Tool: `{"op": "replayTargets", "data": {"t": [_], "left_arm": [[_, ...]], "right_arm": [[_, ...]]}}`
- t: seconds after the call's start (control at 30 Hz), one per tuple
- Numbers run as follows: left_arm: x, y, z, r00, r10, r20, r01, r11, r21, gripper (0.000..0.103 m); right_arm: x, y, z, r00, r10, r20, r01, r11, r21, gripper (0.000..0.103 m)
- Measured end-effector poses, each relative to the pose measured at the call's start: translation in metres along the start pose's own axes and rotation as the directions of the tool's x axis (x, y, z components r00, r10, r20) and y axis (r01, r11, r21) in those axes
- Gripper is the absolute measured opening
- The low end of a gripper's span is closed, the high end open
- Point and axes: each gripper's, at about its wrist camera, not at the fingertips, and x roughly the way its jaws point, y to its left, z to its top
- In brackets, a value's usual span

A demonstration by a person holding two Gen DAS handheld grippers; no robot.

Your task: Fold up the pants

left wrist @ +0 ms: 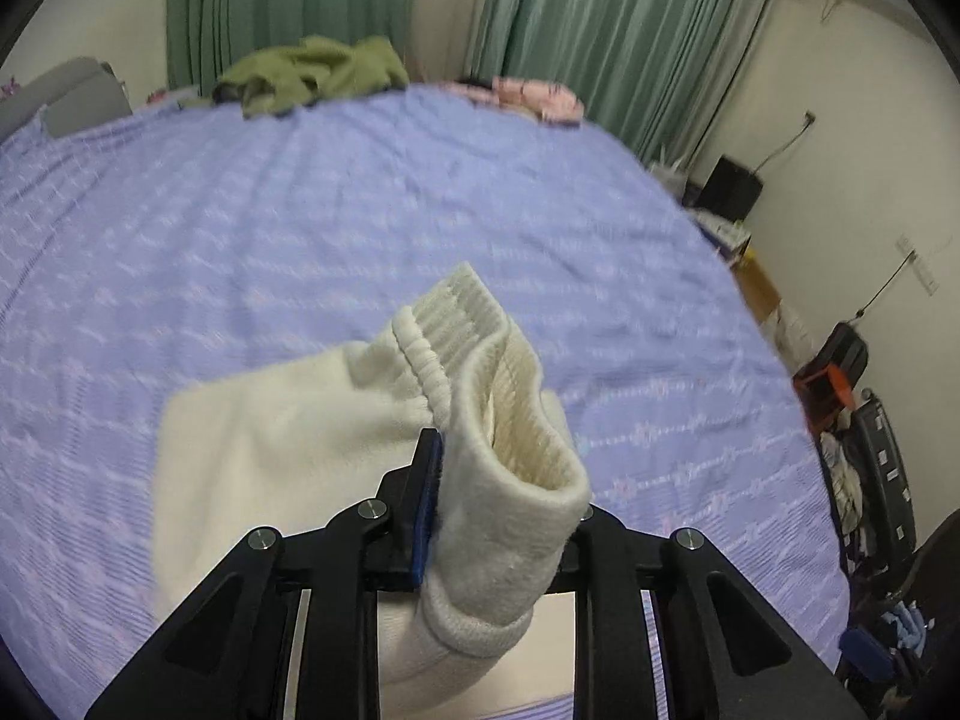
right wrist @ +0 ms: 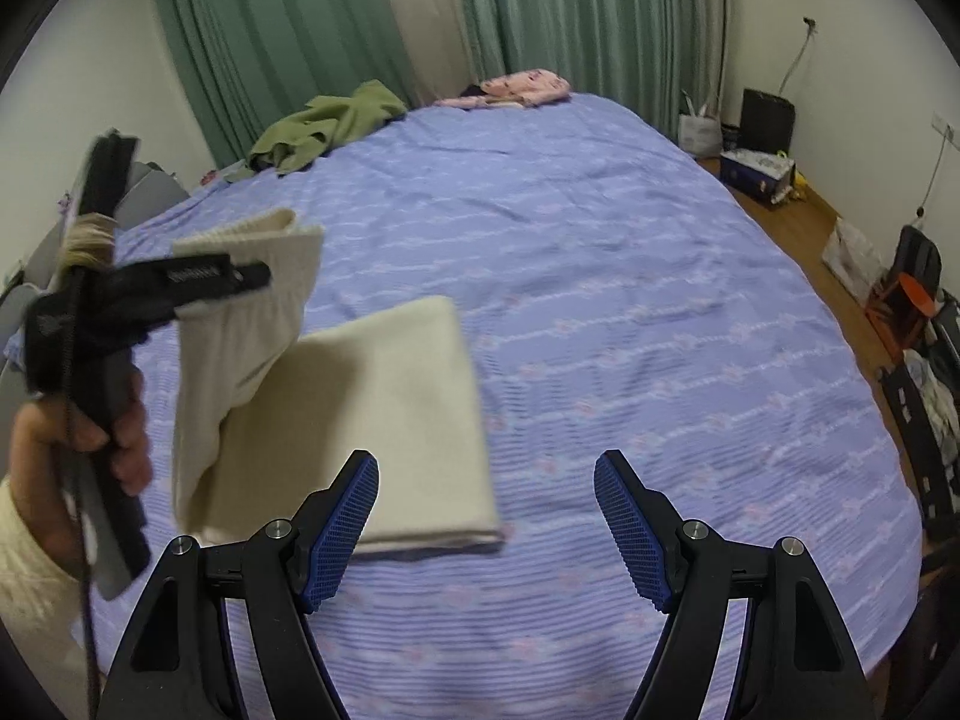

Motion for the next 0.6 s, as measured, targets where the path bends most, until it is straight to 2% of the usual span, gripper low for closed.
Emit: {"op": "replayTargets", "data": {"t": [0.13, 0.27, 0.3, 0.33, 0.37, 0.4, 0.47, 0.5, 0.6], "left_arm": [[0.031, -0.034, -0.018, 0.998, 0.015, -0.065, -0.014, 1.000, 0.021, 0.023], [0.044, -0.062, -0.033, 0.993, -0.006, -0.116, 0.014, 0.998, 0.067, 0.027], [0.047, -0.069, -0.035, 0.990, -0.024, -0.139, 0.036, 0.996, 0.081, 0.036], [0.049, -0.072, -0.036, 0.986, -0.048, -0.159, 0.061, 0.995, 0.079, 0.048], [0.050, -0.076, -0.037, 0.981, -0.081, -0.176, 0.094, 0.993, 0.071, 0.054], [0.044, -0.080, -0.034, 0.978, -0.117, -0.173, 0.129, 0.990, 0.060, 0.057], [0.027, -0.085, -0.032, 0.980, -0.144, -0.135, 0.155, 0.985, 0.073, 0.063], [0.010, -0.085, -0.029, 0.983, -0.154, -0.096, 0.163, 0.982, 0.094, 0.071], [-0.027, -0.067, -0.030, 0.992, -0.121, -0.017, 0.122, 0.983, 0.138, 0.077]], "right_arm": [[0.012, -0.029, -0.004, 1.000, -0.007, -0.025, 0.007, 1.000, -0.002, 0.076], [0.023, -0.048, -0.008, 0.999, -0.014, -0.052, 0.013, 1.000, -0.003, 0.076], [0.026, -0.051, -0.009, 0.998, -0.021, -0.057, 0.021, 1.000, -0.007, 0.076], [0.028, -0.053, -0.009, 0.998, -0.034, -0.061, 0.033, 0.999, -0.013, 0.076], [0.030, -0.055, -0.009, 0.997, -0.046, -0.065, 0.045, 0.999, -0.018, 0.076], [0.030, -0.056, -0.010, 0.996, -0.052, -0.067, 0.051, 0.999, -0.018, 0.076], [0.030, -0.057, -0.011, 0.996, -0.058, -0.067, 0.057, 0.998, -0.016, 0.076], [0.029, -0.058, -0.010, 0.996, -0.059, -0.064, 0.058, 0.998, -0.014, 0.076], [0.026, -0.054, -0.007, 0.998, -0.045, -0.048, 0.045, 0.999, -0.010, 0.076]]}}
